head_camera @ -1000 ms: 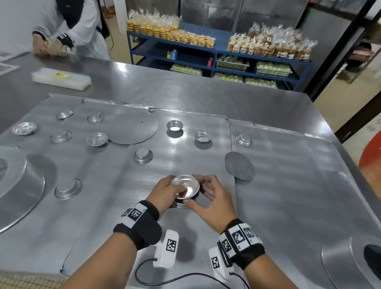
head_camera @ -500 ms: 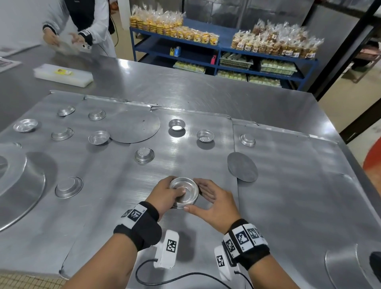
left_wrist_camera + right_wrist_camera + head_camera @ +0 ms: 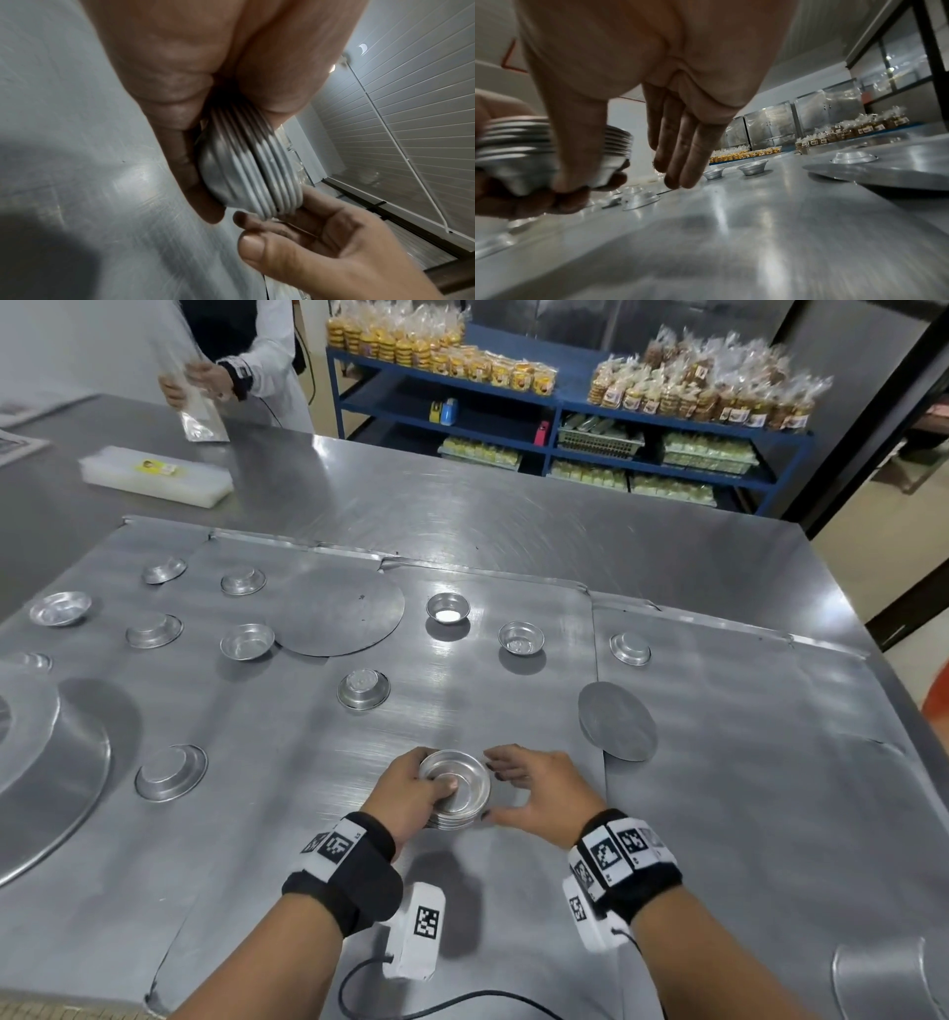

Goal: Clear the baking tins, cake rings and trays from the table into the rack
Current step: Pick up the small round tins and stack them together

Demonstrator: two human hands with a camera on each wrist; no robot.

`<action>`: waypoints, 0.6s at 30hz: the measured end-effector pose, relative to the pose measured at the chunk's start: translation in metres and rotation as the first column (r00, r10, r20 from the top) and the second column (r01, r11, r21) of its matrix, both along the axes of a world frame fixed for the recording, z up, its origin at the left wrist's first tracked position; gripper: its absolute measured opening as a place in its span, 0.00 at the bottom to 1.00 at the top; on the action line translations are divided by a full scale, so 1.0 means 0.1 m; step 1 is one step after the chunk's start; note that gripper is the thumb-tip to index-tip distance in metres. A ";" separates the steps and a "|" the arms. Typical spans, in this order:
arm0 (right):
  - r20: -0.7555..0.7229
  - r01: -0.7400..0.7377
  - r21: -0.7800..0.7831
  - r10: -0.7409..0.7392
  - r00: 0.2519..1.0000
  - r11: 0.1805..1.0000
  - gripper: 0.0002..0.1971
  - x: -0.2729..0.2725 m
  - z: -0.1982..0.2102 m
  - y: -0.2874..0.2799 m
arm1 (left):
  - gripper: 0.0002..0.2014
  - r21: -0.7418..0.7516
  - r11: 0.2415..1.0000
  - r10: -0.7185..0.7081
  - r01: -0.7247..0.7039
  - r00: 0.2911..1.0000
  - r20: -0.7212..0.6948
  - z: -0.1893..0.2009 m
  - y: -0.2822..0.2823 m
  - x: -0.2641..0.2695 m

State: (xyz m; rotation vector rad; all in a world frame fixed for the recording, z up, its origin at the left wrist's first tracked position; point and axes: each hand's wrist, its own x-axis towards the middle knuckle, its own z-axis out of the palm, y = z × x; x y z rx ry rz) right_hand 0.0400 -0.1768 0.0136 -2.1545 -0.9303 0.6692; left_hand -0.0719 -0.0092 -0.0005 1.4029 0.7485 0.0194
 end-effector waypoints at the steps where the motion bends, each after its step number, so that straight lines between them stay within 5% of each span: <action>1: 0.044 -0.004 -0.062 0.007 0.999 0.998 0.37 0.11 -0.04 0.05 | 0.13 -0.002 1.000 0.008 -0.008 1.000 -0.004 -0.01 0.02 0.01; 8: 0.292 0.110 -0.352 -0.003 0.956 0.930 0.26 0.94 -0.11 0.48 | 0.11 0.011 1.000 0.021 -0.021 1.000 -0.016 -0.05 0.16 0.09; 18: 0.505 0.274 -0.394 -0.042 0.862 0.877 0.37 1.90 -0.21 1.21 | 0.11 -0.016 0.999 0.049 -0.050 0.998 -0.034 -0.14 0.39 0.12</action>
